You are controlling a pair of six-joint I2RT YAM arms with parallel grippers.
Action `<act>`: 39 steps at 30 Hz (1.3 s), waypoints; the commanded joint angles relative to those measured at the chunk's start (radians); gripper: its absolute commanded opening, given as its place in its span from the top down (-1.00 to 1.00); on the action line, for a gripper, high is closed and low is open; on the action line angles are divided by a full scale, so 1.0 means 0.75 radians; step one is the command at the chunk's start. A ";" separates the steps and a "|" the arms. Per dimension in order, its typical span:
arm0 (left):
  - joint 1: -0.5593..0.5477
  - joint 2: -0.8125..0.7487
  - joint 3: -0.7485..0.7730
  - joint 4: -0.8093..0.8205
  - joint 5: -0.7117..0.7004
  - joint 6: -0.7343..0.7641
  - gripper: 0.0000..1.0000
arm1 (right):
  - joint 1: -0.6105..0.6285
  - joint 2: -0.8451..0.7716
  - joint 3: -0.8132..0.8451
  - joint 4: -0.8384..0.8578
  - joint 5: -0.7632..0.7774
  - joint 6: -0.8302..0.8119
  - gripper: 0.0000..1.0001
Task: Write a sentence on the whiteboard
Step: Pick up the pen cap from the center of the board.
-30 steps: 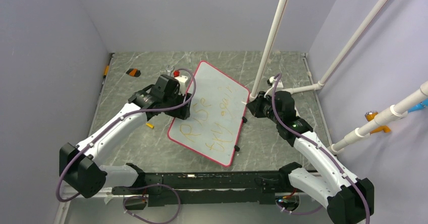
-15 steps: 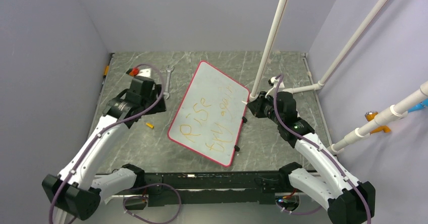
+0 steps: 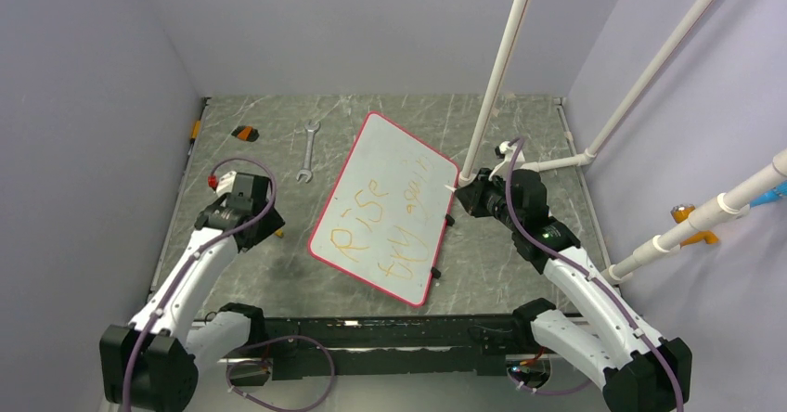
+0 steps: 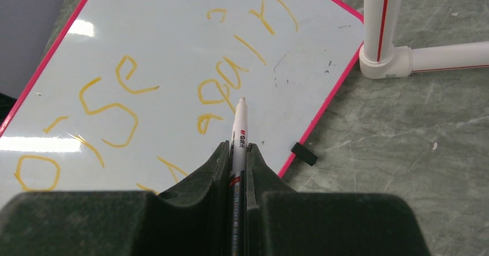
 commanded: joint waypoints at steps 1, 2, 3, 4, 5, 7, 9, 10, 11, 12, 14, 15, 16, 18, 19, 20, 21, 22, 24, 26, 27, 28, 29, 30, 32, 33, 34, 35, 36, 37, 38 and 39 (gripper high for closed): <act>0.032 0.100 0.005 0.099 -0.059 -0.163 -0.26 | 0.002 -0.015 0.034 0.026 -0.008 -0.001 1.00; 0.038 0.123 0.004 0.117 -0.055 -0.163 -0.24 | 0.002 -0.017 0.032 0.025 -0.004 -0.004 1.00; 0.045 0.145 0.002 0.139 -0.045 -0.160 -0.22 | 0.002 -0.016 0.031 0.027 -0.003 -0.004 1.00; 0.053 0.170 0.002 0.155 -0.034 -0.161 -0.20 | 0.002 -0.015 0.030 0.028 -0.002 -0.004 1.00; 0.062 0.205 0.004 0.165 -0.020 -0.163 -0.18 | 0.002 -0.012 0.028 0.032 -0.001 -0.005 1.00; 0.078 0.255 0.011 0.184 0.011 -0.169 -0.17 | 0.000 -0.003 0.022 0.039 -0.001 -0.007 1.00; 0.091 0.299 0.015 0.208 0.042 -0.172 -0.18 | 0.000 0.002 0.020 0.043 -0.001 -0.006 1.00; 0.095 0.316 0.017 0.218 0.054 -0.177 -0.17 | 0.001 0.004 0.020 0.045 -0.001 -0.007 1.00; 0.101 0.333 0.017 0.226 0.065 -0.182 -0.17 | 0.001 0.004 0.024 0.043 -0.001 -0.007 1.00; 0.105 0.348 0.017 0.236 0.076 -0.186 -0.16 | 0.001 0.005 0.026 0.041 -0.001 -0.009 1.00; 0.108 0.369 0.013 0.252 0.088 -0.198 -0.14 | 0.000 0.006 0.031 0.034 0.000 -0.015 1.00; 0.109 0.382 0.009 0.274 0.097 -0.202 -0.14 | 0.002 0.008 0.033 0.031 0.001 -0.015 1.00; 0.110 0.391 0.006 0.283 0.101 -0.205 -0.13 | 0.001 0.008 0.033 0.034 0.000 -0.014 1.00; 0.111 0.425 0.013 0.295 0.108 -0.216 -0.12 | 0.000 0.014 0.029 0.040 -0.003 -0.009 1.00; 0.115 0.451 0.022 0.289 0.107 -0.231 -0.09 | 0.000 0.017 0.027 0.043 -0.003 -0.007 1.00; 0.116 0.472 0.034 0.275 0.104 -0.247 -0.06 | 0.001 0.021 0.025 0.047 -0.003 -0.004 1.00; 0.117 0.489 0.042 0.276 0.109 -0.254 -0.03 | 0.002 0.023 0.024 0.049 -0.003 -0.003 1.00; 0.119 0.502 0.046 0.279 0.117 -0.260 -0.02 | 0.002 0.022 0.022 0.049 -0.003 -0.001 1.00; 0.124 0.524 0.039 0.305 0.137 -0.276 0.01 | 0.001 0.021 0.020 0.047 0.003 -0.002 1.00; 0.127 0.550 0.032 0.322 0.155 -0.286 0.02 | 0.001 0.020 0.016 0.047 0.011 -0.004 1.00; 0.128 0.561 0.029 0.334 0.159 -0.288 0.03 | 0.002 0.020 0.014 0.049 0.013 -0.006 1.00; 0.129 0.570 0.026 0.340 0.161 -0.294 0.03 | 0.002 0.021 0.012 0.049 0.016 -0.005 1.00; 0.131 0.579 0.021 0.351 0.162 -0.296 0.04 | 0.001 0.021 0.010 0.051 0.015 -0.006 1.00; 0.133 0.589 0.016 0.361 0.164 -0.298 0.05 | 0.002 0.023 0.008 0.051 0.017 -0.006 1.00; 0.139 0.606 0.013 0.374 0.166 -0.298 0.06 | 0.002 0.026 0.009 0.048 0.020 -0.007 1.00; 0.142 0.615 0.013 0.376 0.168 -0.297 0.06 | 0.000 0.025 0.008 0.046 0.022 -0.009 1.00; 0.146 0.623 0.013 0.384 0.172 -0.294 0.07 | 0.001 0.023 0.007 0.045 0.026 -0.012 1.00; 0.150 0.630 0.013 0.389 0.176 -0.290 0.08 | 0.002 0.024 0.006 0.046 0.027 -0.014 1.00; 0.155 0.637 0.013 0.394 0.179 -0.287 0.09 | 0.002 0.024 0.006 0.045 0.029 -0.017 1.00; 0.160 0.642 0.011 0.407 0.184 -0.281 0.11 | 0.002 0.028 0.008 0.046 0.030 -0.017 1.00; 0.165 0.649 0.011 0.407 0.184 -0.280 0.14 | 0.002 0.030 0.006 0.047 0.030 -0.017 1.00; 0.167 0.654 0.014 0.398 0.174 -0.283 0.17 | 0.001 0.029 0.005 0.049 0.030 -0.017 1.00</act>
